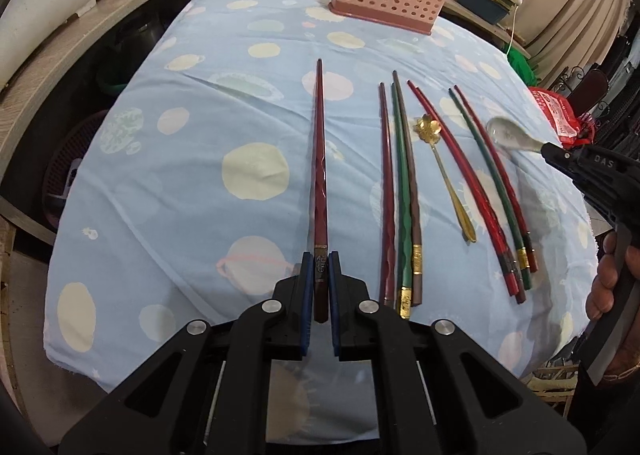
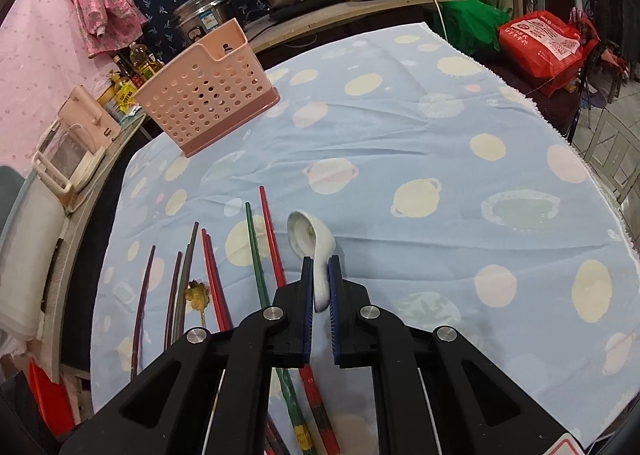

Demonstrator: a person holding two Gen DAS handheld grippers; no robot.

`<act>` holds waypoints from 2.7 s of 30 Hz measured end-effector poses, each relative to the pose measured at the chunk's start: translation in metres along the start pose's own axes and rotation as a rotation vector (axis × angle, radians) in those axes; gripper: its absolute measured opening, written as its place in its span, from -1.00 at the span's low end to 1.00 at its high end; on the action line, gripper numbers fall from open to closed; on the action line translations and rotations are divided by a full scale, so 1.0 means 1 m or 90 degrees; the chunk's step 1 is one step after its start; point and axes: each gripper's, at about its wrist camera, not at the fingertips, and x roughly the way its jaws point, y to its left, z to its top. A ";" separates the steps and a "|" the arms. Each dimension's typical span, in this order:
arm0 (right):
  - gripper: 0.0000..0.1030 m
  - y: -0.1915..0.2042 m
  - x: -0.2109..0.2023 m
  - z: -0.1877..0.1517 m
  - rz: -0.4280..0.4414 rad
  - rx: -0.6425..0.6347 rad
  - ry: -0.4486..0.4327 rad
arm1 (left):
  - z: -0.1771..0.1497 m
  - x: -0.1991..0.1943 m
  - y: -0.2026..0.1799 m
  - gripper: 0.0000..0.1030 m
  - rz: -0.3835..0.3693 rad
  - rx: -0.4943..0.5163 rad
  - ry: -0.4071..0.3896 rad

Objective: Organize utensils
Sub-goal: 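Carry the chopstick and soup spoon to the pink caddy and drop them in, then return both tools to the table and grasp another dark-red chopstick with the left tool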

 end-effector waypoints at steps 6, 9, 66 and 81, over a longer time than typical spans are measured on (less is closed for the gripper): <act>-0.88 -0.003 -0.035 -0.004 0.008 -0.009 -0.030 | 0.000 -0.028 -0.003 -0.87 -0.013 0.007 -0.038; -0.88 -0.001 -0.050 -0.003 0.010 -0.017 -0.047 | 0.004 -0.043 -0.004 -0.87 -0.020 0.010 -0.057; -0.65 0.122 0.116 0.271 0.053 -0.138 -0.084 | 0.413 -0.038 -0.046 -0.34 -0.015 0.002 -0.339; -0.24 0.082 0.020 0.200 0.052 -0.131 -0.131 | 0.308 -0.077 -0.025 0.25 0.029 0.007 -0.346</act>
